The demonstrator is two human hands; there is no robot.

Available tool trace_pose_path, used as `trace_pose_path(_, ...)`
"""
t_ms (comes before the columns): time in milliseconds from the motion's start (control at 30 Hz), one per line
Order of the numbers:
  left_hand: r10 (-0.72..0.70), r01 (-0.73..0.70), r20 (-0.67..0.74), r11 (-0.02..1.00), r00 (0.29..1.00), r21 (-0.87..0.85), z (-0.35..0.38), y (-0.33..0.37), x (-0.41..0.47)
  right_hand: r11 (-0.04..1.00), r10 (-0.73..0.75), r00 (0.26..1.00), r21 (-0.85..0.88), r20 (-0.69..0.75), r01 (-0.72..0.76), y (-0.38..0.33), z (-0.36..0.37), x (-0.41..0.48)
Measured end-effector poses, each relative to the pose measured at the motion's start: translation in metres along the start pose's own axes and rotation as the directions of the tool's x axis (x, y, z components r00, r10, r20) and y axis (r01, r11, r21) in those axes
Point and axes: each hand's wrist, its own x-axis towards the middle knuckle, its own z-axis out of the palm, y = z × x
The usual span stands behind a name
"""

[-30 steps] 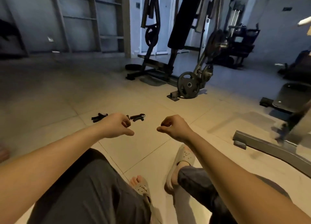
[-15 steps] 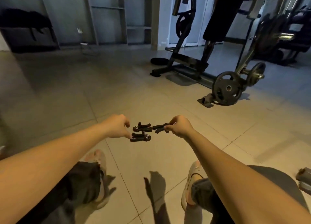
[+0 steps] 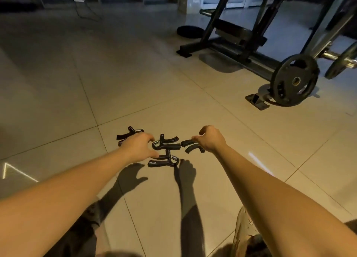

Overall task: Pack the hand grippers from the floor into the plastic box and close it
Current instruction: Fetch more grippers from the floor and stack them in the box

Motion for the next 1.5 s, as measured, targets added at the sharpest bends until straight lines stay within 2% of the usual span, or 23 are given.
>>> trace_pose_path(133, 0.002, -0.001, 0.030, 1.000, 1.000, -0.026, 0.036, -0.023, 0.039, 0.999, 0.023, 1.000, -0.024, -0.013, -0.023, 0.016, 0.042, 0.045)
trace_pose_path(267, 0.016, -0.011, 0.096, 0.998, 0.995, -0.057, 0.076, -0.043, 0.070, 0.997, 0.017, 0.998, -0.077, 0.052, -0.013, 0.035, 0.085, 0.082)
trace_pose_path(400, 0.012, -0.006, 0.118, 0.999, 0.993, -0.053, 0.119, -0.059, 0.086, 0.983, -0.063, 0.988, -0.161, 0.139, 0.085, 0.054, 0.127, 0.112)
trace_pose_path(533, 0.114, -0.114, 0.083, 0.993, 0.990, 0.000, 0.161, -0.076, 0.105, 0.950, -0.120, 0.965, -0.254, 0.233, 0.180, 0.063, 0.162, 0.145)
trace_pose_path(633, 0.160, -0.166, 0.076, 0.983, 0.984, 0.082, 0.180, -0.083, 0.114, 0.938, -0.104, 0.955, -0.290, 0.279, 0.187, 0.071, 0.180, 0.160)
trace_pose_path(767, 0.156, -0.160, 0.050, 0.982, 0.987, 0.102, 0.196, -0.098, 0.116, 0.886, -0.212, 0.956, -0.373, 0.202, 0.275, 0.084, 0.191, 0.152)
trace_pose_path(833, 0.131, -0.136, 0.052, 0.984, 0.990, 0.117, 0.199, -0.100, 0.118, 0.890, -0.255, 0.954, -0.348, 0.159, 0.296, 0.094, 0.191, 0.142)
trace_pose_path(933, 0.106, -0.113, 0.051, 0.978, 0.993, 0.175, 0.201, -0.092, 0.120, 0.945, -0.181, 0.983, -0.273, 0.027, 0.181, 0.110, 0.188, 0.122)
trace_pose_path(1033, 0.051, -0.054, 0.029, 0.990, 0.998, 0.131, 0.209, -0.084, 0.115, 0.964, -0.002, 0.991, -0.264, -0.130, -0.033, 0.118, 0.192, 0.102)
trace_pose_path(1100, 0.011, -0.013, 0.018, 0.997, 1.000, 0.075, 0.218, -0.077, 0.111, 0.945, 0.165, 0.975, -0.257, -0.152, -0.200, 0.115, 0.194, 0.097)
trace_pose_path(1200, -0.052, 0.053, 0.002, 0.998, 0.999, -0.033, 0.228, -0.074, 0.106, 0.917, 0.335, 0.933, -0.183, -0.129, -0.355, 0.109, 0.193, 0.101)
trace_pose_path(1367, -0.030, 0.030, -0.007, 0.998, 1.000, -0.064, 0.230, -0.079, 0.096, 0.888, 0.403, 0.907, -0.189, -0.118, -0.419, 0.113, 0.195, 0.093)
trace_pose_path(1500, -0.007, 0.001, -0.072, 0.996, 0.997, -0.084, 0.222, -0.079, 0.086, 0.897, 0.391, 0.918, -0.199, -0.064, -0.395, 0.117, 0.192, 0.078)
